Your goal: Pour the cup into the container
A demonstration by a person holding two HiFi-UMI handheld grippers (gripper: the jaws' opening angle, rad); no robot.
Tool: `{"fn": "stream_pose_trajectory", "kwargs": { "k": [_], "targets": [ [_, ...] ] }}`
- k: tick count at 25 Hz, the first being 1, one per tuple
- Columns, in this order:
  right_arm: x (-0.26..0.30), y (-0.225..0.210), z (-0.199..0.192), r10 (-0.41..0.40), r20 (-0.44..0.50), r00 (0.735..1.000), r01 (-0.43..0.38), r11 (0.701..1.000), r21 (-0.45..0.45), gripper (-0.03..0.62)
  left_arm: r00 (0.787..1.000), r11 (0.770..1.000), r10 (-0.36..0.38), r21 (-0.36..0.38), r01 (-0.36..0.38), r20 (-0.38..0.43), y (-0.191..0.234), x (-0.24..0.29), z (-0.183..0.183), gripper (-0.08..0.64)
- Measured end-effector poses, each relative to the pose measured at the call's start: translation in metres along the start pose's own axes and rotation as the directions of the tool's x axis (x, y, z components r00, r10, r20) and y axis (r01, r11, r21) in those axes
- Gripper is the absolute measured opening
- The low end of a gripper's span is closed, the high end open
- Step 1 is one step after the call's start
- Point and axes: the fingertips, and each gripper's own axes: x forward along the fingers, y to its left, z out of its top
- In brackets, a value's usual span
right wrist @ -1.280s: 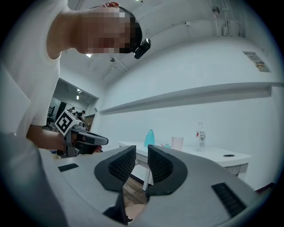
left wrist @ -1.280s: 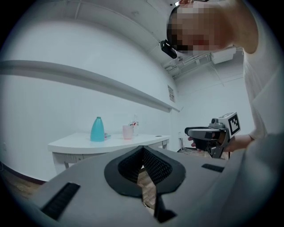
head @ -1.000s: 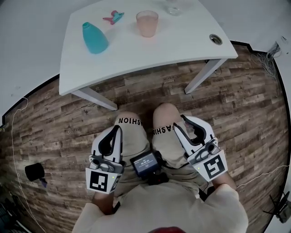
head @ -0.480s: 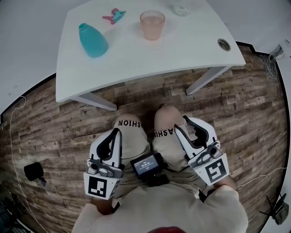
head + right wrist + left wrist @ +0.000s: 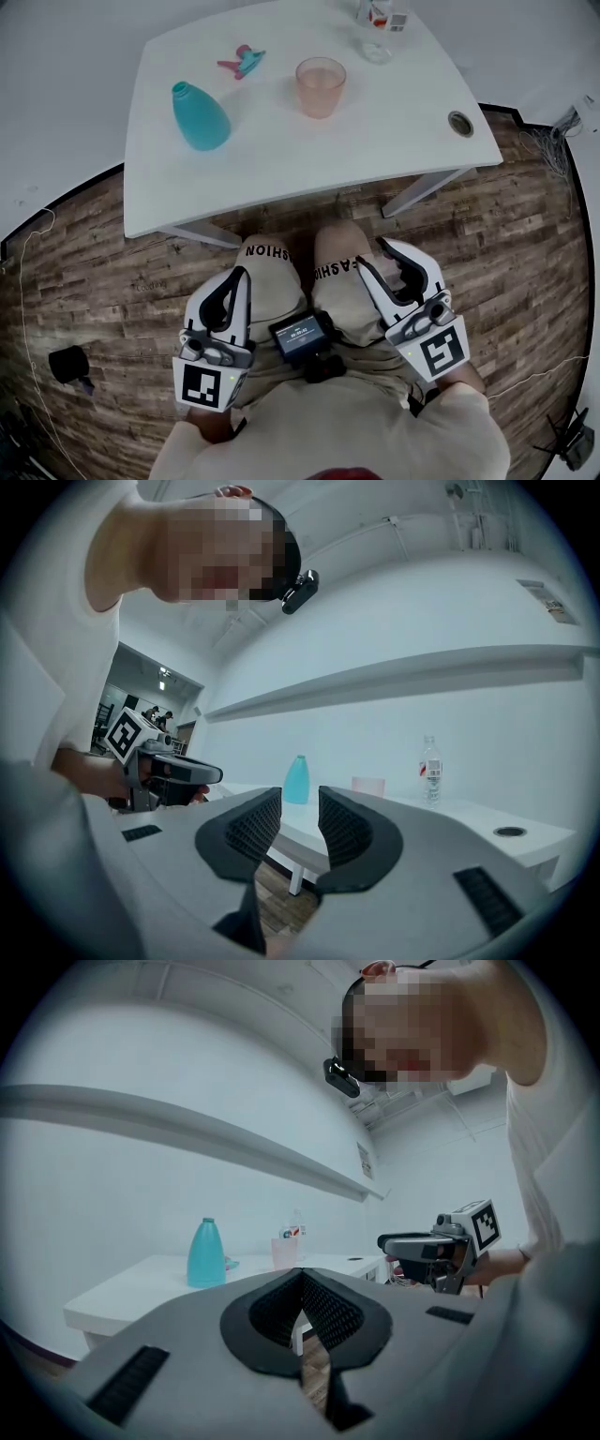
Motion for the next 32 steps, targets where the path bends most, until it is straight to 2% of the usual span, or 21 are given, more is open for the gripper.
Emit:
{"fn": "stream_pose_trajectory", "kwargs": {
  "k": [5,9,13,20,28,32],
  "targets": [
    [0.020,-0.007,-0.007,0.015,0.008,1.000,-0.015,1.000,-0.017,0.109,1.000,1.000,0.001,0.023,-0.001,0.015,0.012,0.013,-0.004,0.011],
    [0.020,0.004,-0.013,0.035,0.008,0.999,-0.035,0.999,0.008,0.115,1.000,1.000,0.004,-0.003,-0.004,-0.028,0.006,0.008,-0.017,0.011],
    [0.012,0.008,-0.010,0.043,0.004,0.999,-0.043,0.999,0.010,0.121,1.000,1.000,0.002,-0.004,-0.002,-0.022,-0.001,0.005,-0.010,0.011],
    [0.006,-0.009,-0.005,0.009,0.010,1.000,-0.009,1.000,0.011,0.129,1.000,1.000,0.002,0.008,-0.002,-0.018,-0.002,0.008,-0.004,0.011],
    [0.035,-0.028,-0.030,0.029,-0.027,0.999,-0.029,0.999,0.017,0.138,1.000,1.000,0.014,-0.002,-0.014,-0.028,0.020,0.031,-0.016,0.011],
    [0.047,-0.032,-0.026,0.031,-0.015,0.999,-0.031,0.999,0.014,0.140,0.999,1.000,0.019,-0.006,-0.019,-0.034,0.028,0.033,-0.020,0.011]
  ]
}}
